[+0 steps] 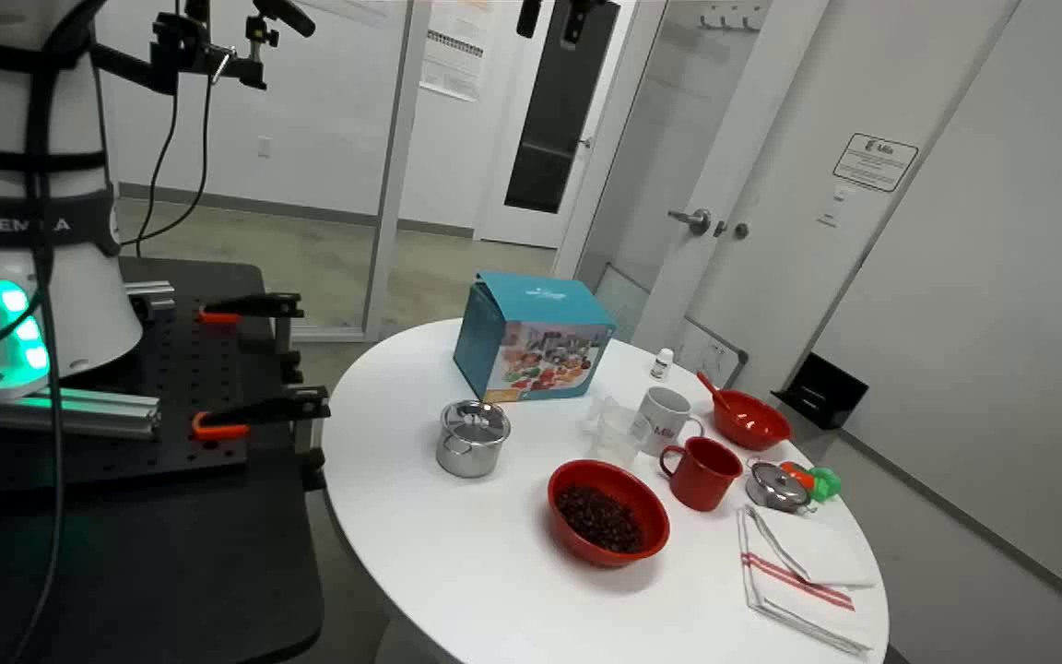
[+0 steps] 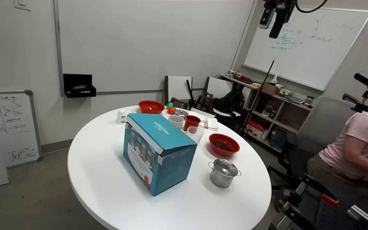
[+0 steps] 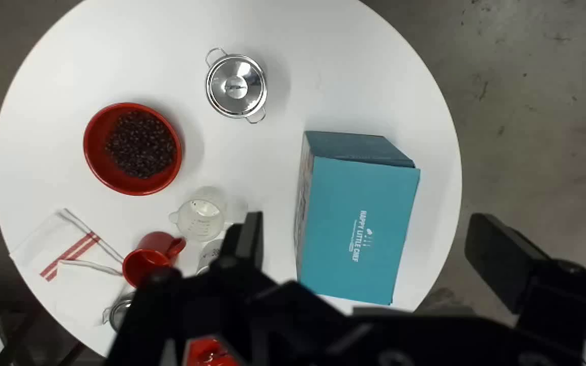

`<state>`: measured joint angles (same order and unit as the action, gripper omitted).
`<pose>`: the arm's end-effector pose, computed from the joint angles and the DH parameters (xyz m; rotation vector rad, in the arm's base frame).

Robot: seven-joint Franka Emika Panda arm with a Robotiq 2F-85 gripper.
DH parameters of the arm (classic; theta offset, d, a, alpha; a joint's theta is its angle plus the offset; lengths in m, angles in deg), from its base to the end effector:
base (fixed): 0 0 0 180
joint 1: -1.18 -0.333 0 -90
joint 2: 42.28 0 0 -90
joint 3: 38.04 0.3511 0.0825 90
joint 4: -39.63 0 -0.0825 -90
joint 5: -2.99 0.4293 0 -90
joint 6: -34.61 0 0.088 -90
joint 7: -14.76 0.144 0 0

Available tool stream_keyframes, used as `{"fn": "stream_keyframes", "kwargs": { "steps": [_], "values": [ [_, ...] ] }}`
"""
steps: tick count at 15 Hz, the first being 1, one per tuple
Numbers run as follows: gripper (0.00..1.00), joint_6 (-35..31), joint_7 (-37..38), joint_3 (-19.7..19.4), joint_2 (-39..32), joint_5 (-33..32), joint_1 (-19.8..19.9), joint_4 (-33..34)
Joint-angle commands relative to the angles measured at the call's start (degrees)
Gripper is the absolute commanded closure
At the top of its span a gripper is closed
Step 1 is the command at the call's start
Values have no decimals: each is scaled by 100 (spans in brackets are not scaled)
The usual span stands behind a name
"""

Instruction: Remove the lid from the silver pot.

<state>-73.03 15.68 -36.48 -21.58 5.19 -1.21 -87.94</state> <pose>0.4763 0.0379 0.5021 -3.1133 -0.0620 -0.0190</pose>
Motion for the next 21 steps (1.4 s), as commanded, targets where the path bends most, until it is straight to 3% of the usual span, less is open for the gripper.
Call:
{"fn": "stream_keyframes", "kwargs": {
  "steps": [1, 3, 13, 17, 21],
  "values": [
    [0, 17, -3, 15, -3, 5, 16, 15],
    [0, 51, 245, 20, -5, 158, 26, 32],
    [0, -136, 1322, 76, 461, 626, 112, -1576],
    [0, -538, 2414, 191, 589, 572, 377, -2162],
    [0, -1555, 3436, 413, 472, 362, 677, -2770]
  ]
}}
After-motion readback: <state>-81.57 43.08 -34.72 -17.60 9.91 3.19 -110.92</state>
